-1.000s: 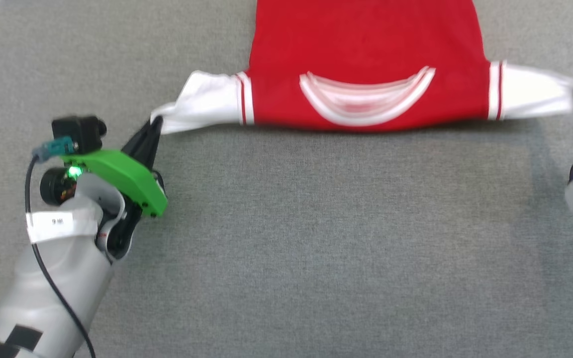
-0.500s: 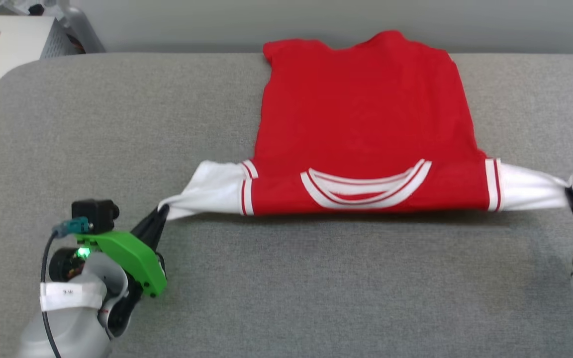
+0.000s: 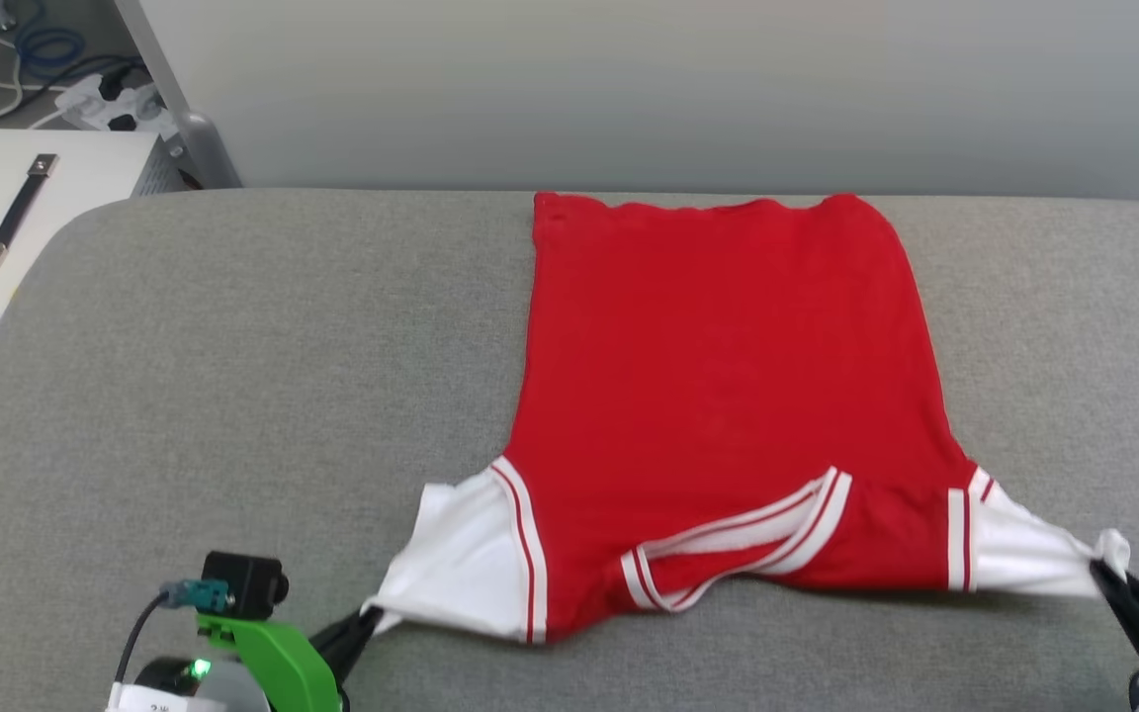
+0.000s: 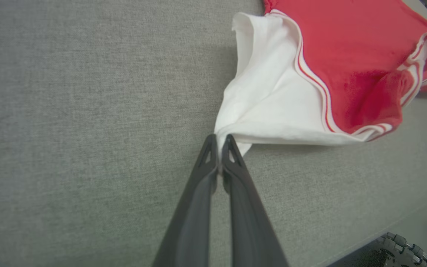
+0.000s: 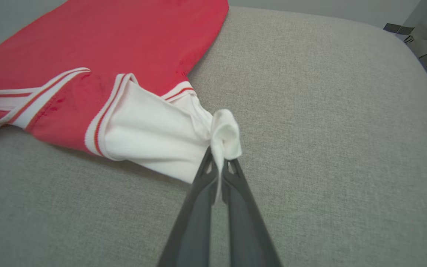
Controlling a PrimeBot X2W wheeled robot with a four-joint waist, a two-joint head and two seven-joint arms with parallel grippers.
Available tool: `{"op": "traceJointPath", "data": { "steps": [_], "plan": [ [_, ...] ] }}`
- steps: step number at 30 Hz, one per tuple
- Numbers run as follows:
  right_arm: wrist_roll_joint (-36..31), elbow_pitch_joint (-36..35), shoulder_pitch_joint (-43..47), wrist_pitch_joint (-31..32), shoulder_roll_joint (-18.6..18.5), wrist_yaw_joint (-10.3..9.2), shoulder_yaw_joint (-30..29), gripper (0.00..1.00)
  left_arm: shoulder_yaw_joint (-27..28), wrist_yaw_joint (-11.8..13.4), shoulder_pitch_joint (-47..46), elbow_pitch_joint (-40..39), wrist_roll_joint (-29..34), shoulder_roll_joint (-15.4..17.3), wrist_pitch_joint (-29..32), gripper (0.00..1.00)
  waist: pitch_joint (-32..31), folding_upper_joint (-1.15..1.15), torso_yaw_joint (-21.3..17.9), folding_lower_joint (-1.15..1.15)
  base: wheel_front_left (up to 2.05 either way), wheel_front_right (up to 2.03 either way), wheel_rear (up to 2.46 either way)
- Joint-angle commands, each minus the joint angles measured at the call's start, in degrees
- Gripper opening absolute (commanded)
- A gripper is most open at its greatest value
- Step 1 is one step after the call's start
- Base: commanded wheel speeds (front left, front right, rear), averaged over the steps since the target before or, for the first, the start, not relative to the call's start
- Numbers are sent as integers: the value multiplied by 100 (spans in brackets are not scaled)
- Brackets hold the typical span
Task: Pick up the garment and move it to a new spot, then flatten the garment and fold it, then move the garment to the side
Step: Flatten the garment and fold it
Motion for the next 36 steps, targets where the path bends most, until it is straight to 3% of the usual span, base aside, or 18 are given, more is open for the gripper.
{"op": "traceJointPath", "data": {
  "steps": [1,10,16,17,18,25,31,36],
  "plan": [
    [165,-107,198,116,-73,-46,-39,0,-17,89,203,-121,-118,117,122,0,-138,0,54,1,0,0,0],
    [670,-763,1182,864,-344,-46,-483,0,-65,646,729,-1211,-345,527,652,0,-277,0,78,1,0,0,0],
    [697,-914,1312,1346,-289,-46,-609,0,-138,809,725,-1583,-306,582,847,0,-172,0,103,1,0,0,0],
    [712,-935,1305,1443,-288,-46,-637,27,-154,840,705,-1641,-272,605,883,0,-140,0,110,1,0,0,0],
    [727,-989,1286,1555,-299,-46,-667,100,-180,880,672,-1721,-217,638,934,0,-94,0,122,1,0,0,0],
    [913,-1570,905,2381,-479,-46,-1221,100,-177,1195,434,-2394,-64,782,1241,0,399,0,253,1,0,0,0],
    [1108,-2198,78,3606,-472,-46,-1822,100,-162,1457,187,-3051,8,879,1590,0,1044,0,481,1,0,0,0],
    [1047,-2166,-1131,4962,-289,-46,-2117,100,-145,1648,-61,-3523,141,880,1770,0,1672,0,750,1,0,0,0]
  ]
}}
